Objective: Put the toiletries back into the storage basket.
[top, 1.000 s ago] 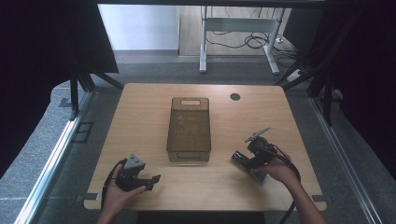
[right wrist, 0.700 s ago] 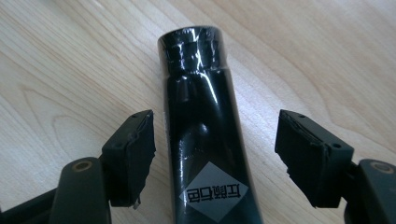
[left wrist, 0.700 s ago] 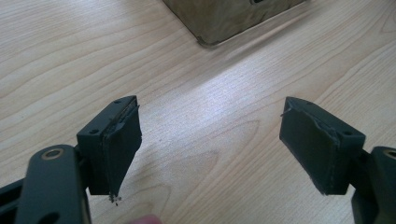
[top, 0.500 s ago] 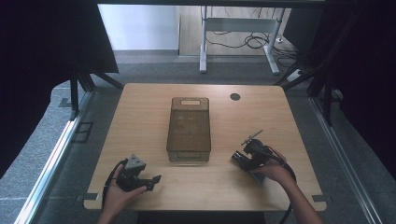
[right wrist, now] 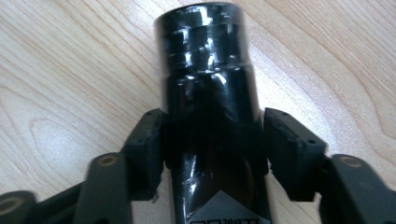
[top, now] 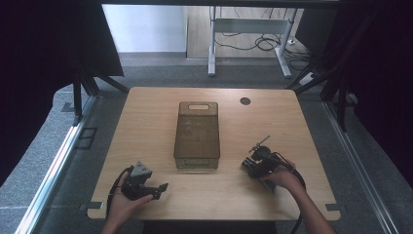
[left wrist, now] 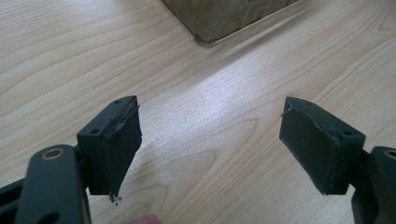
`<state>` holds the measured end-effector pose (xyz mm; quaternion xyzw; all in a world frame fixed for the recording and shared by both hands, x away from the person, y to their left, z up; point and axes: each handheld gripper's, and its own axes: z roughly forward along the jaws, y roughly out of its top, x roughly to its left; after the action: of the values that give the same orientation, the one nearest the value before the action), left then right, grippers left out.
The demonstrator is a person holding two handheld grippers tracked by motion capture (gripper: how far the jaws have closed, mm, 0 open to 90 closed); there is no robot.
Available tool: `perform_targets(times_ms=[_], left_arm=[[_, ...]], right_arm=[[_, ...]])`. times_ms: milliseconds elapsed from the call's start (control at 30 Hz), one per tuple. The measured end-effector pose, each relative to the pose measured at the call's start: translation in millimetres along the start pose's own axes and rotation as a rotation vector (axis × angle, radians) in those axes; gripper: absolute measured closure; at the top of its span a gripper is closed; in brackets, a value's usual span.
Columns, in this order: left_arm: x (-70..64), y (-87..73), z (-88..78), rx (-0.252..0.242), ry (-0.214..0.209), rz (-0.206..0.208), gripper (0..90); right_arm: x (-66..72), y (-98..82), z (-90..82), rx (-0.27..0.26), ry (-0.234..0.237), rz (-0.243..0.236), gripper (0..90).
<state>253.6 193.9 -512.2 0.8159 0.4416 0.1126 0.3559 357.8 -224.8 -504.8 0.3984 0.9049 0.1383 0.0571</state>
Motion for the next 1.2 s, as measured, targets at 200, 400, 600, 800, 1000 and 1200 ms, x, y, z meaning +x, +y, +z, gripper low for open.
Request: perform_targets(times_ms=[200,400,600,800,1000,1200], left_arm=[[-0.2,0.2,-0.8,-0.001,0.002,0.002,21.0],[0.9,0.3,-2.0,-0.006,0.004,-0.002,21.1],[-0.8,0.6,-0.5,0.0,0.002,0.005,21.1],[0.6,0.3,-1.7,-0.002,0.003,0.002,21.2],[1.1,0.5,-2.4,-0.007,0.001,0.005,21.2],[1.6,0.3,-2.8,-0.007,0.001,-0.001,21.2]], right_arm=[[-2.0,5.2,-0.3,0.038,0.005,0.006,46.1],[-4.6,9.0,-0.1,0.061,0.017,0.015,47.2],[-6.9,15.5,-4.1,0.083,0.06,0.036,47.6],[-4.0,24.5,-14.1,0.079,0.063,0.036,47.8],[-2.9,31.7,-25.8,0.065,0.086,0.036,48.1],[-4.0,38.8,-39.2,0.037,0.111,0.053,48.2]])
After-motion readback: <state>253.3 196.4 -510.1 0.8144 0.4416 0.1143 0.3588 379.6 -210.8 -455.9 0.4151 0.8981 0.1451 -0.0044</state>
